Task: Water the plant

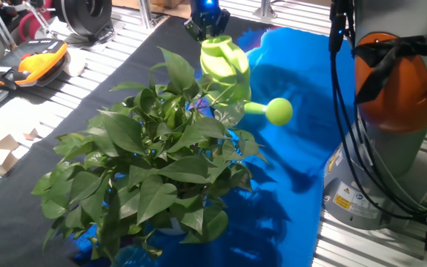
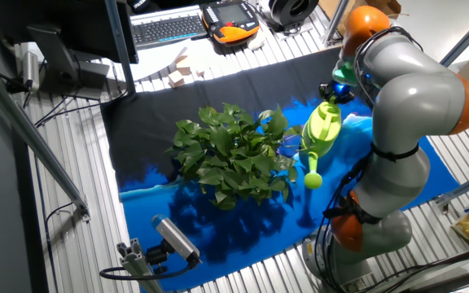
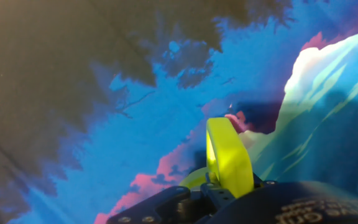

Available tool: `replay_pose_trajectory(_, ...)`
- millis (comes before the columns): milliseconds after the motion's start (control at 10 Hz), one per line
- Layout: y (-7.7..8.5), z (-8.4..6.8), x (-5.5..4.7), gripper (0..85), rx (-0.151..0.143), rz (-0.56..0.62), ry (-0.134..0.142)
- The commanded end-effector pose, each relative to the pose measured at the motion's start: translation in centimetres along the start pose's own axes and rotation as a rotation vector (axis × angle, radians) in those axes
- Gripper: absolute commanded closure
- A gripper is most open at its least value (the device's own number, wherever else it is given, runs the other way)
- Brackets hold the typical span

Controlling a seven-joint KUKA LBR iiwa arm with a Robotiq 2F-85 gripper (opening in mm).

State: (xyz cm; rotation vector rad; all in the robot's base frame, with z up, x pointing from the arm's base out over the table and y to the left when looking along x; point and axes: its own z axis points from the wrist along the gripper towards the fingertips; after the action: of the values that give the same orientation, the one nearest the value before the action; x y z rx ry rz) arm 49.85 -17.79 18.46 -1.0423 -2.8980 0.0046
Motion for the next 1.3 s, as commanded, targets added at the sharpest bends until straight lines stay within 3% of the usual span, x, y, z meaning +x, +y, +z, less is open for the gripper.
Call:
replay_pose_trajectory(0,0.0,0.0,0.0,85.0,-0.016,0.001,0.026)
replay_pose_trajectory(200,0.0,0.0,0.0,85.0,-0.022,-0.036,0.061)
replay_pose_trajectory(300,0.0,0.0,0.0,85.0,-0.029,-0.036,0.092)
replay_pose_trajectory(400,0.0,0.0,0.0,85.0,-0.004,-0.034,0.075)
replay_pose_trajectory(500,0.0,0.0,0.0,85.0,0.036,-0.04,0.036)
replay_pose_trajectory(600,0.0,0.0,0.0,85.0,0.049,-0.047,0.021)
replay_pose_trajectory(700,0.0,0.0,0.0,85.0,0.027,-0.039,0.026)
replay_pose_trajectory(900,0.4,1.6,0.1,85.0,-0.018,-0.01,0.053)
replay_pose_trajectory(1200,0.9,3.1,1.5,85.0,0.004,0.007,0.027)
